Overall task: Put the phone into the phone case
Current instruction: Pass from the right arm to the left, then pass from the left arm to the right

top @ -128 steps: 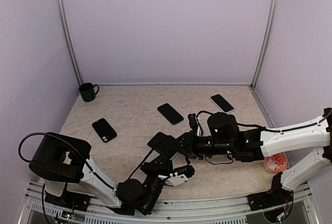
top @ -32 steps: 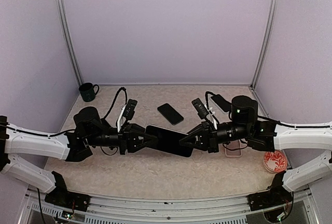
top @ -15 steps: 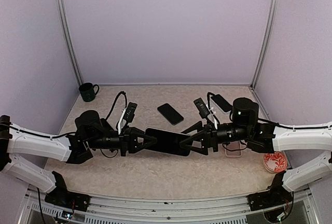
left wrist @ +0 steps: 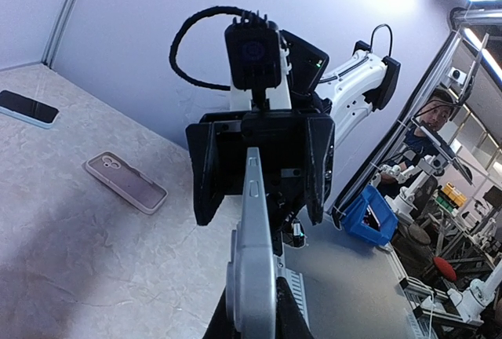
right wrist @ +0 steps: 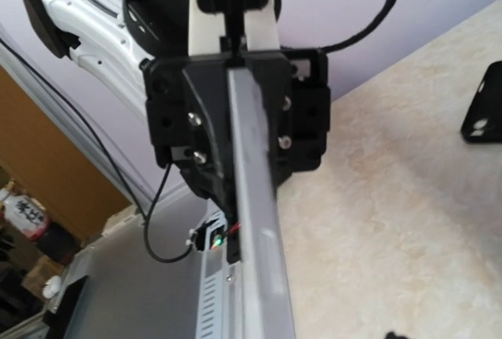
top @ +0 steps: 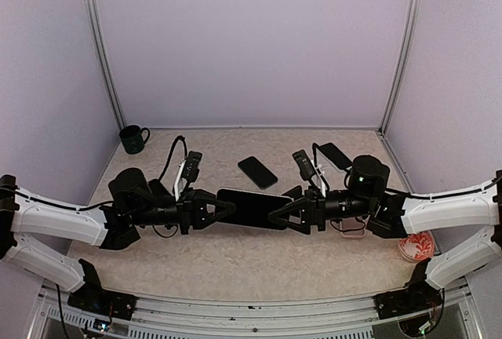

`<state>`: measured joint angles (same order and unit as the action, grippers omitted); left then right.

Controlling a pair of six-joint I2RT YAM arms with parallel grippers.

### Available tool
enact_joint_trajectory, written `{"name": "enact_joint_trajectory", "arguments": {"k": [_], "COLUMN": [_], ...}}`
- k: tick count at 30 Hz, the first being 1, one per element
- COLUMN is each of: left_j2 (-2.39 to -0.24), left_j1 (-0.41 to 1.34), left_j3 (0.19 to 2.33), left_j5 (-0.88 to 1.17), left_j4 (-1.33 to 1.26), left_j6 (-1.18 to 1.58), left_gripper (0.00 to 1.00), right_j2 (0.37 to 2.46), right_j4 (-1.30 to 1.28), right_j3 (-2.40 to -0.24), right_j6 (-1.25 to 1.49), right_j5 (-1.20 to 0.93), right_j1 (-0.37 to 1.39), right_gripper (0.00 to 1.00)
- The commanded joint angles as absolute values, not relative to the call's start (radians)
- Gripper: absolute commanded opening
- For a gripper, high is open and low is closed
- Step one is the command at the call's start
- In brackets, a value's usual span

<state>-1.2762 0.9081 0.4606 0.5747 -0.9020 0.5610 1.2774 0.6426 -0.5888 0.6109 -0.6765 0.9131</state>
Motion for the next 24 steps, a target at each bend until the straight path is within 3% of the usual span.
{"name": "enact_joint_trajectory", "arguments": {"k": [1,4,7,13,19,24], "left_j2": [-1.259,-1.257,-1.258,-1.258,-1.249,-1.220], "left_j1": [0.902,0.903,0.902,0.902,0.900,0.892], "left_j3": [0.461,0.460,0.460,0.458,0.449,0.474], "left_j5": [0.564,0.558,0.553,0.536,0.503,0.436], "left_j4": [-1.004,-1.009,-1.007,-0.990,-0.993,-0.869], "left_j6": [0.582,0.590,0.592,0.586,0.586,0.570], "left_gripper": [0.00,0.00,0.00,0.00,0.02,0.62], "right_j2": [1.338,1.361,1.372,1.383,1.382,1.335], "right_j4": [0.769,0.809,0.857,0.879,0.886,0.821], "right_j3": [-0.600,-0.605,-0.604,-0.604,-0.596,-0.602], "right_j6": [0.661,0.676,0.690,0.693,0.700,0.666], "right_j5": [-0.724,-0.732,-0.737,-0.745,-0.747,-0.709], "right_j1": [0.908,0.908,0.908,0.908,0.910,0.907], "right_gripper": [0.67,0.61,0.48,0.00,0.00,0.00]}}
